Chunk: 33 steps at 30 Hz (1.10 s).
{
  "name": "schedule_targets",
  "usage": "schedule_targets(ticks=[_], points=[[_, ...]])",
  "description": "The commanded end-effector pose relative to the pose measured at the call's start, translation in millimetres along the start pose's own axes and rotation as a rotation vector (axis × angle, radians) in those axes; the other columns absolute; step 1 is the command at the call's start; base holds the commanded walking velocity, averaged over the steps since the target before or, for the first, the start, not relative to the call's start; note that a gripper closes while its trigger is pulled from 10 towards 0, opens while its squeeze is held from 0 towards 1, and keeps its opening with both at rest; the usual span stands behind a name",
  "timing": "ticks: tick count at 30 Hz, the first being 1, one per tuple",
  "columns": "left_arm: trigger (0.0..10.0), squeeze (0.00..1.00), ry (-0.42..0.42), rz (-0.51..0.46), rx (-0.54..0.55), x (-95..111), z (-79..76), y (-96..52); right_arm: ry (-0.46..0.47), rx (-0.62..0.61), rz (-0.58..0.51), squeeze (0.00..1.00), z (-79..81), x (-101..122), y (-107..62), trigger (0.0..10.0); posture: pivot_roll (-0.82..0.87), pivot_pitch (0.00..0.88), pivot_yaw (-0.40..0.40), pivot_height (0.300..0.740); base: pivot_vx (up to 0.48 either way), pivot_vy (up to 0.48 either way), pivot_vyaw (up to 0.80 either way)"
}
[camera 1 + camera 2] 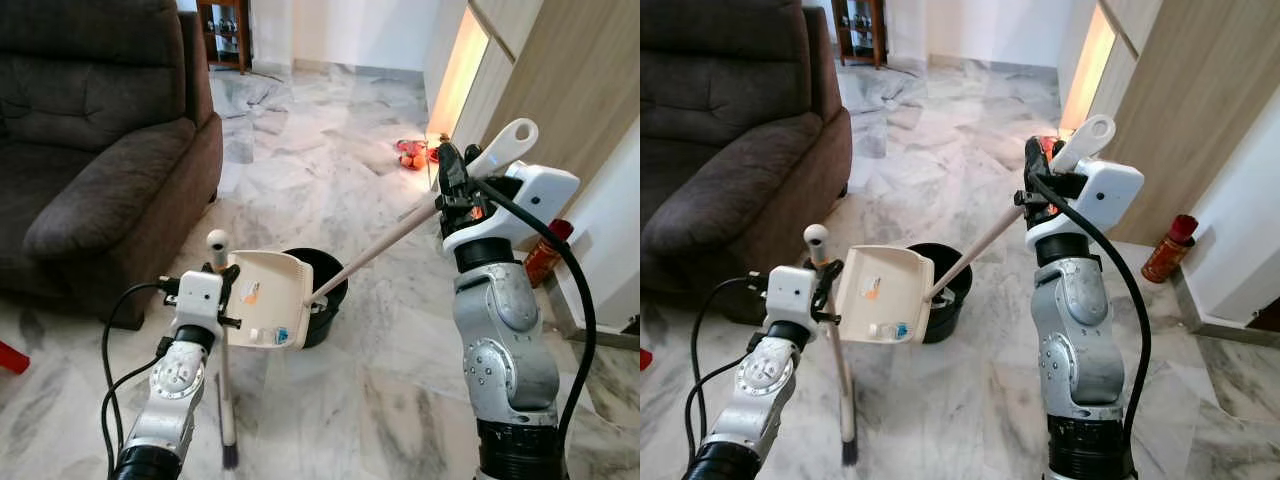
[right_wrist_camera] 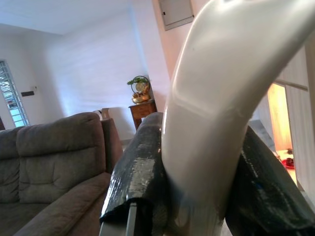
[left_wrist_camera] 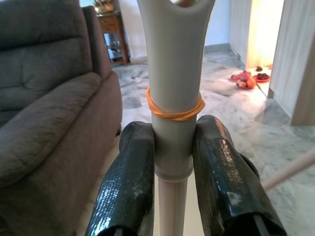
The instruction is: Sweep floor
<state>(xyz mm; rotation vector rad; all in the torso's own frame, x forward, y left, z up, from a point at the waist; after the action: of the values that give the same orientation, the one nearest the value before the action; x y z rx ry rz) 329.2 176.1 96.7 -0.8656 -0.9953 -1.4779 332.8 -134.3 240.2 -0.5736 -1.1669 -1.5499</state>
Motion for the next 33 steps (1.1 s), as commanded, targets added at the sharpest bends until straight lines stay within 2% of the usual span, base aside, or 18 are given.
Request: schedule_targets(ticks=[1, 12, 33], points=[[10.0, 0.0, 0.045, -0.084, 0.04, 17.8, 10.1, 1.6, 0.019, 0.045, -0.102, 0.0, 15.0, 22.1, 5.6, 10.0, 0.05, 0.0, -0.056, 0.74, 0.0, 0.0, 0.0], [10.0, 0.0, 0.063, -0.101, 0.066, 21.7, 12.8, -5.0, 0.029, 0.047, -0.096, 0.0, 17.2, 18.9, 5.9, 10.0, 0.05, 0.0, -0.053, 0.74, 0.285, 0.0, 0.0], [10.0, 0.0, 0.056, -0.095, 0.054, 21.9, 8.0, -5.2, 0.054, 0.063, -0.078, 0.0, 22.9, 15.7, 7.1, 10.0, 0.05, 0.0, -0.056, 0.74, 0.374, 0.0, 0.0]])
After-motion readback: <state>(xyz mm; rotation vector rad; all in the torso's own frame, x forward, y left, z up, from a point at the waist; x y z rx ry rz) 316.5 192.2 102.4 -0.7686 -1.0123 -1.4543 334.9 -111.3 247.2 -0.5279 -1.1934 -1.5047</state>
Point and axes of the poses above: a point about 5 cm out from each wrist's last joint towards the gripper, its own y axis pointing out of the wrist towards the gripper, its own x axis along the axis of the wrist's last joint, z = x × y, the point moved 3 cm from there along y, pointing out of the wrist towards the gripper, and after that the axes turned 10 degrees about y, right-handed, at the moved point
